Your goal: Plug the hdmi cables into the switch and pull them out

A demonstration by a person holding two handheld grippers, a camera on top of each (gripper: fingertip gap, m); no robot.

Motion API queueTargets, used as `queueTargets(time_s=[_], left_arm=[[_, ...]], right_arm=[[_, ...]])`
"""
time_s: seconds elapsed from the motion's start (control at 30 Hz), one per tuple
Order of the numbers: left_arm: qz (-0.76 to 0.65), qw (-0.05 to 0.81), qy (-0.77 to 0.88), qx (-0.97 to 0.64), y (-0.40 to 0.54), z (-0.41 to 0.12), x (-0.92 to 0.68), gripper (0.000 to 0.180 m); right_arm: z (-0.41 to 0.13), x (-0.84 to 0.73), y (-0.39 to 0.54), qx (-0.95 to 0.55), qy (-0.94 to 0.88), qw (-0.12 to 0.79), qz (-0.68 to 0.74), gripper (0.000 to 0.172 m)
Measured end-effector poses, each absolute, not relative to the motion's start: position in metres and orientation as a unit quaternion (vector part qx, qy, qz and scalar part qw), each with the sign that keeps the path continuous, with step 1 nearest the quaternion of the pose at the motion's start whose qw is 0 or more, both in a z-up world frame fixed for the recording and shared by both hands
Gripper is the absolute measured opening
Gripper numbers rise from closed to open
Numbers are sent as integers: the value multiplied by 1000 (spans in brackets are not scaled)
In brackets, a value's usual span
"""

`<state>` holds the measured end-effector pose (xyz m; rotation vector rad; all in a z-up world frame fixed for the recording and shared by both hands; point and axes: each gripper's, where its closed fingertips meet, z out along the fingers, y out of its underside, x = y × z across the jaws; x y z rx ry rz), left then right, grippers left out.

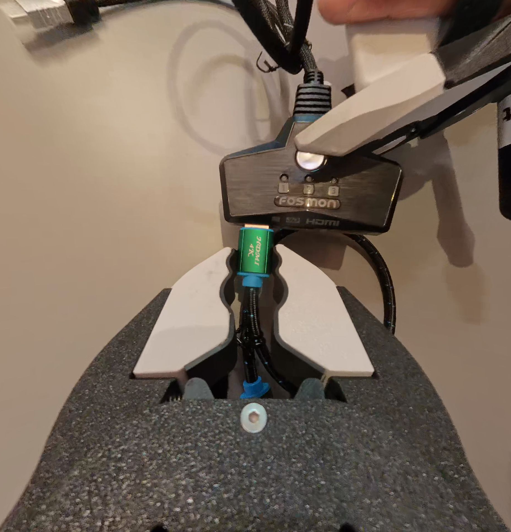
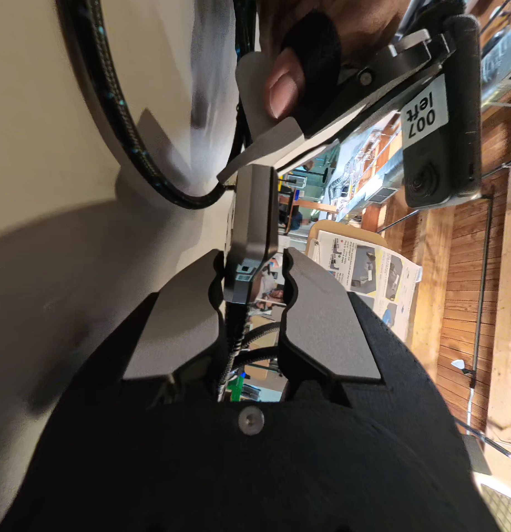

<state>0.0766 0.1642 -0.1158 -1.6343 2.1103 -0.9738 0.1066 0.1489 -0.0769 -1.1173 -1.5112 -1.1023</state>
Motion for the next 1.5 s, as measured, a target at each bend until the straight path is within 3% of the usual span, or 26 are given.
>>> queueTargets(time_s=[0.27, 0.4, 0.63, 0.83, 1.0, 1.23, 1.5], left_arm=[[-336, 170, 723, -580, 163, -124, 88, 25], [-368, 198, 704, -574, 161, -112, 96, 36], [-397, 246, 688, -555, 168, -92, 101, 36], [-398, 377, 657, -517, 185, -54, 106, 36], [-363, 461, 627, -512, 204, -32, 88, 36], [-345, 483, 576, -562, 218, -15, 11, 39], [-203, 445, 515, -704, 253, 23, -155, 41]], right_arm=[[-85, 125, 130, -546, -621, 446, -343, 49], [-90, 137, 121, -593, -611, 446, -277, 47], [-84, 144, 99, -636, -594, 458, -182, 49], [-72, 134, 96, -622, -556, 524, -170, 52], [-74, 140, 97, -681, -512, 506, -134, 59], [-77, 150, 85, -726, -469, 497, -83, 63], [-99, 154, 76, -754, -460, 467, -37, 67]])
